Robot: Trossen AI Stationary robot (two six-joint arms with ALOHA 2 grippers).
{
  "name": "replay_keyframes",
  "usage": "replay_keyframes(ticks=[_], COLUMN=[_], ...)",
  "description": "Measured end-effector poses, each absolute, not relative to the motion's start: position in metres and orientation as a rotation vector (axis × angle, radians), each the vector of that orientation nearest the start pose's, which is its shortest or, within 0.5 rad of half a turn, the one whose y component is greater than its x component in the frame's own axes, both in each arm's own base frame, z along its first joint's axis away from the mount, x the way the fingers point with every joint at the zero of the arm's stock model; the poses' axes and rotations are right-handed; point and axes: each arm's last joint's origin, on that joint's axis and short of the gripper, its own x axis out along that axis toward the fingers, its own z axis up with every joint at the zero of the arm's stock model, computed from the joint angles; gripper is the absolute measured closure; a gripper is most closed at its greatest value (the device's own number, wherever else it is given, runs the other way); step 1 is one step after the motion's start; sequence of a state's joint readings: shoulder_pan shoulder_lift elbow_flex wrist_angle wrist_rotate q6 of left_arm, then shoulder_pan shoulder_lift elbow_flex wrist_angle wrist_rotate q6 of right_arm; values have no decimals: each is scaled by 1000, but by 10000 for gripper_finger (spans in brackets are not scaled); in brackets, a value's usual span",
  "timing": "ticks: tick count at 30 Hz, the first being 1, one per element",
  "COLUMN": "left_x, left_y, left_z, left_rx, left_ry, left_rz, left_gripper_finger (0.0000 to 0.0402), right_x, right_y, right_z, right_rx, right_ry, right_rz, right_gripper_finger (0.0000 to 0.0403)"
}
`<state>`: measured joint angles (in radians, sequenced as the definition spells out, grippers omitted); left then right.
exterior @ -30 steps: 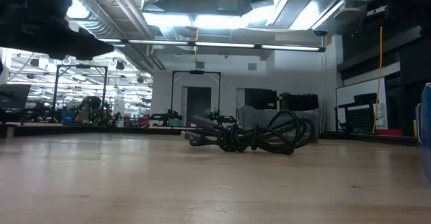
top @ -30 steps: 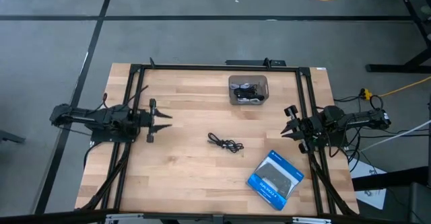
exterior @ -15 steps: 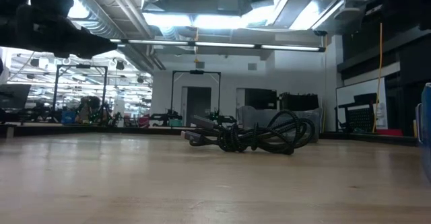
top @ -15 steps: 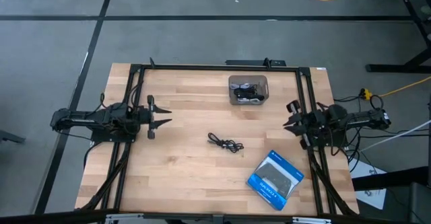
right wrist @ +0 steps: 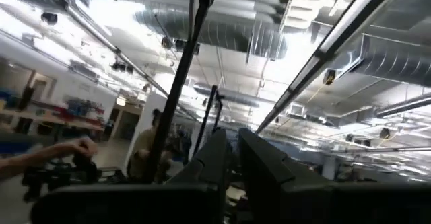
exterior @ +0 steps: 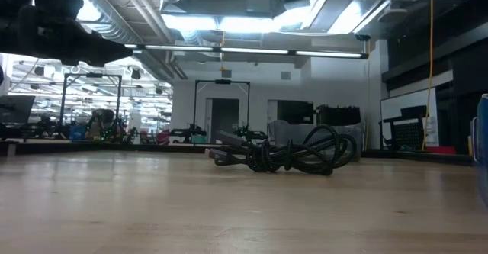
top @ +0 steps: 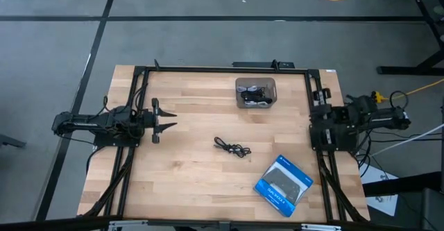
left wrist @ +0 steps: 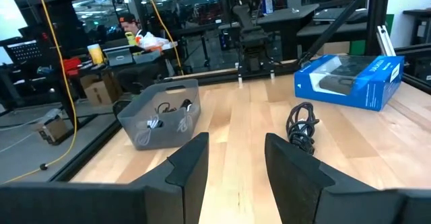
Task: Pick and place USB-C Cables
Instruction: Put the black charger cable into the black bin
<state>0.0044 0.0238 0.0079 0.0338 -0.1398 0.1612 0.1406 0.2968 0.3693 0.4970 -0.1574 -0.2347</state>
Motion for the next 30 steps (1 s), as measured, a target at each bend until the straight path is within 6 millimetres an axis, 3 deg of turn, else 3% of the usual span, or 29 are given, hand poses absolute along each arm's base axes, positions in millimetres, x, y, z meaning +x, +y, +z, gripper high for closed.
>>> replay_keyframes(ticks=[4,12,21,26,30], left_x=[98,98,98,98,98], left_y=[4,4,4,4,4], left_z=[168,168,168,168,168], left_rx=[160,160,160,160,160], left_ry=[-6,-6,-6,-6,-6], left_rz=[145,145,145,145,145], left_gripper_finger=[263,263,263,263,263], right_x=[111,172,225,250,271], right_y=[19,20,27,28,22], right_z=[333,356,383,385,372], right_rx=[-234,-200,-225,-178,-127], right_ry=[-454,-66,155,337,494], right_rz=[181,-25,-9,-13,-48], right_gripper_finger=[358,358,358,358,358])
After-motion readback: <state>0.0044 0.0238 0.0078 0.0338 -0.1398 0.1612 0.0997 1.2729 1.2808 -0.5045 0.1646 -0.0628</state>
